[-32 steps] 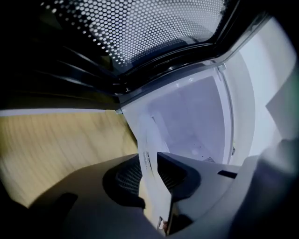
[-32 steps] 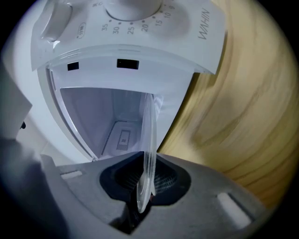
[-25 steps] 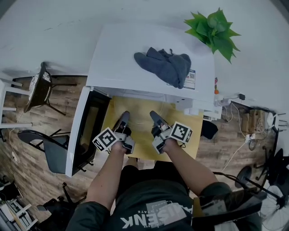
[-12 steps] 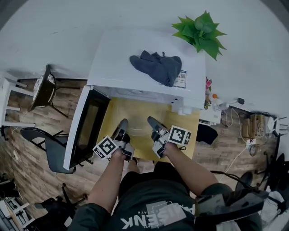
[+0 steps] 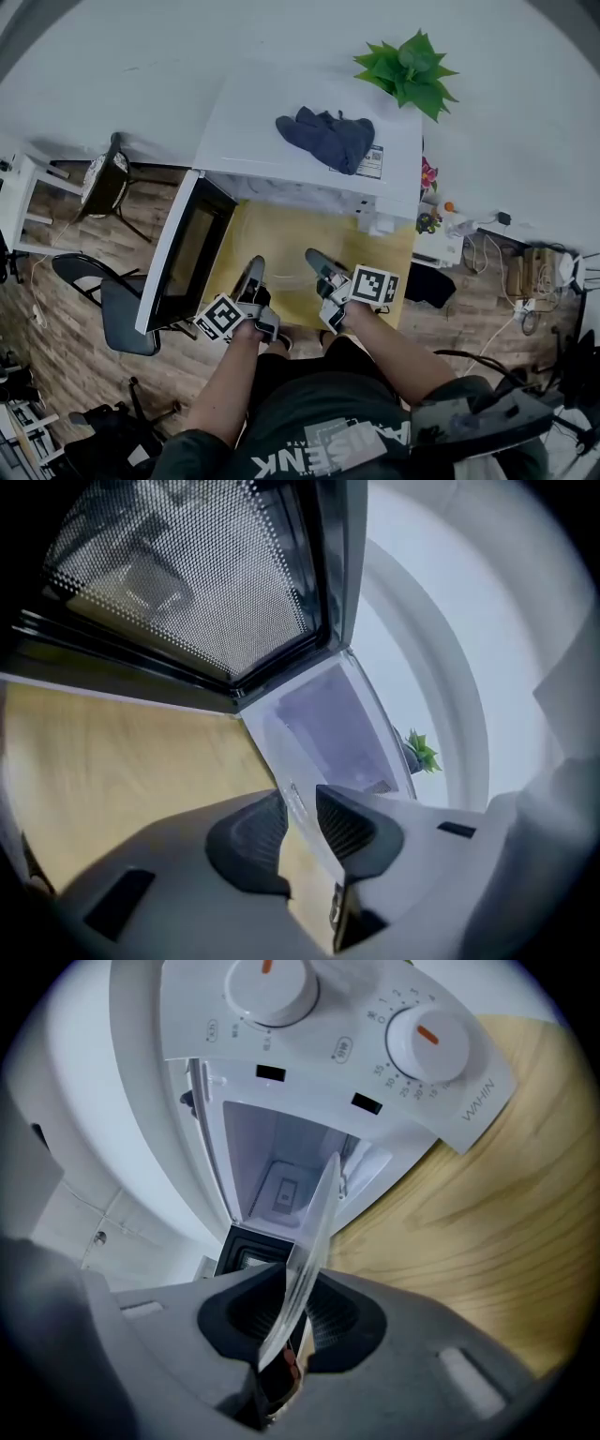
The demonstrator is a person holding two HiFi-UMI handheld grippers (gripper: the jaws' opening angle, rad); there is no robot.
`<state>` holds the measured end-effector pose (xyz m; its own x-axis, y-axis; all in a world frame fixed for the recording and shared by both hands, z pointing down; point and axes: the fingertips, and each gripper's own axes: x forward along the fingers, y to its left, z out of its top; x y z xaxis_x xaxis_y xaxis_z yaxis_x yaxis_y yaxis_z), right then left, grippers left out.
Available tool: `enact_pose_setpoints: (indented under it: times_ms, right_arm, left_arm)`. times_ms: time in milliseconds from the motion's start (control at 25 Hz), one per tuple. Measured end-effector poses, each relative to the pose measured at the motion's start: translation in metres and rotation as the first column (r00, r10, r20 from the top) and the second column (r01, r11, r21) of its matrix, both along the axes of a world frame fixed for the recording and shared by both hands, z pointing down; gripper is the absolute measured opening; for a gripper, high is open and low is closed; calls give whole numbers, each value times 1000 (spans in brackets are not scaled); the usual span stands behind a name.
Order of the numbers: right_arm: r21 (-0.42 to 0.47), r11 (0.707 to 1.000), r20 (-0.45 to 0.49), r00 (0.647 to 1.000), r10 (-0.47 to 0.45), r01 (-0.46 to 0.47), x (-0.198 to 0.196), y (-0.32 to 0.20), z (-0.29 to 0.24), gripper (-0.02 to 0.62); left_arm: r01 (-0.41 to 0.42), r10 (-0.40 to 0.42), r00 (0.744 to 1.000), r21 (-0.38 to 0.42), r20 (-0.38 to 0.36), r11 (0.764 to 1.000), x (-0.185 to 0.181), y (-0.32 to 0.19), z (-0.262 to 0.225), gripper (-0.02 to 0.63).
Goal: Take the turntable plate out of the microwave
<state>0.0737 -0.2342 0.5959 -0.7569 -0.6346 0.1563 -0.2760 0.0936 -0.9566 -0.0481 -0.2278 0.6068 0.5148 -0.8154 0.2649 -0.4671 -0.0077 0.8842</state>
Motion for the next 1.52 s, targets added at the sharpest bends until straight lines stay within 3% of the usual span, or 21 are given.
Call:
enact_pose_setpoints:
  times_ms: [200, 360, 840, 1240, 1520]
  right_arm:
    - [11, 1000, -1, 1000, 4, -4, -9, 17, -20, 67]
    - [42, 999, -10, 999, 35, -34, -16, 31, -40, 66]
    - [108, 974, -11, 979, 202, -200, -22, 74, -90, 67]
    - [183, 946, -34, 960, 277, -266, -37, 98, -139, 69]
    - [215, 935, -39, 954, 297, -282, -37, 113, -165, 69]
  left_arm:
    - [-34, 33, 999, 13, 19, 999, -7, 16, -21, 98]
    - [-106, 105, 994, 45, 30, 993, -14, 26, -40, 100]
    - [-266, 262, 964, 105, 57, 958, -21, 51, -91, 101]
    - [-341, 339, 940, 179, 45, 923, -35, 68, -134, 104]
    - [-347, 342, 938, 238, 62, 907, -40, 79, -170, 104]
